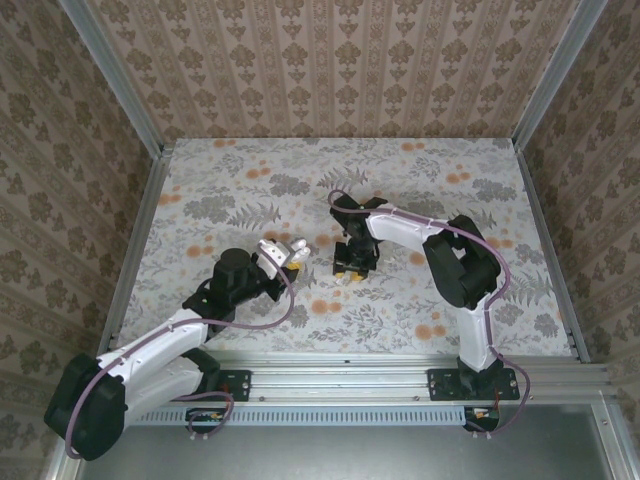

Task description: Insert wireless bluetooth earbuds into charging case

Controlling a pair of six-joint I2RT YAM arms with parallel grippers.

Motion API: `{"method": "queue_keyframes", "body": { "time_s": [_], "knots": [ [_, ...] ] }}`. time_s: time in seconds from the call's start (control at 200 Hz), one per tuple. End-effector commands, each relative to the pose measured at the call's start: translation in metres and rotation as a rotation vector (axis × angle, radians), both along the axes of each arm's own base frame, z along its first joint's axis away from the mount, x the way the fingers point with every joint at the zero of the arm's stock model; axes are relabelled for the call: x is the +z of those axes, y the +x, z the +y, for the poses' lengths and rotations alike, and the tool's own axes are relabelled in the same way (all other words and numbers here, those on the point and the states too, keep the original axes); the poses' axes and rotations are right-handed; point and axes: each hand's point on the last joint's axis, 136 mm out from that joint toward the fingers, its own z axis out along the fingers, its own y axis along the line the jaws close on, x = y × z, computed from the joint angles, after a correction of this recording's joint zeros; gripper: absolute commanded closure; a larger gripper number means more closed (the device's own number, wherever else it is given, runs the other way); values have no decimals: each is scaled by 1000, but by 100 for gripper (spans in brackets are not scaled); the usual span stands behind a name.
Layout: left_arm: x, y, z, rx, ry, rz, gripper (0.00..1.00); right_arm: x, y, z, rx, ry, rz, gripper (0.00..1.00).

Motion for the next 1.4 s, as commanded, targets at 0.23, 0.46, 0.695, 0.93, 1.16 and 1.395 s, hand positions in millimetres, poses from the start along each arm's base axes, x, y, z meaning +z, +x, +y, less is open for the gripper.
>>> {"method": "queue_keyframes", "body": {
  "time_s": [0.23,0.46,0.695,0.93,1.16,1.395],
  "knots": [
    [-1,-3,-1,-11,11,-9,82,-14,-4,-21,-10,-61,17,70],
    [-1,-1,1,0,11,-7,82,-7,-3,-28,-20,-69,-6,71],
    [-2,1,5,37,0,-2,82,27,10,-6,-49,-11,-78,66],
    [1,1,7,38,3,-15,82,19,20,6,-14,-20,-76,61],
    [2,1,7,41,-3,-15,82,10,24,13,34,-32,-63,58],
    [3,2,8,41,-5,-18,83,1,20,19,71,-49,-41,59]
  ]
}}
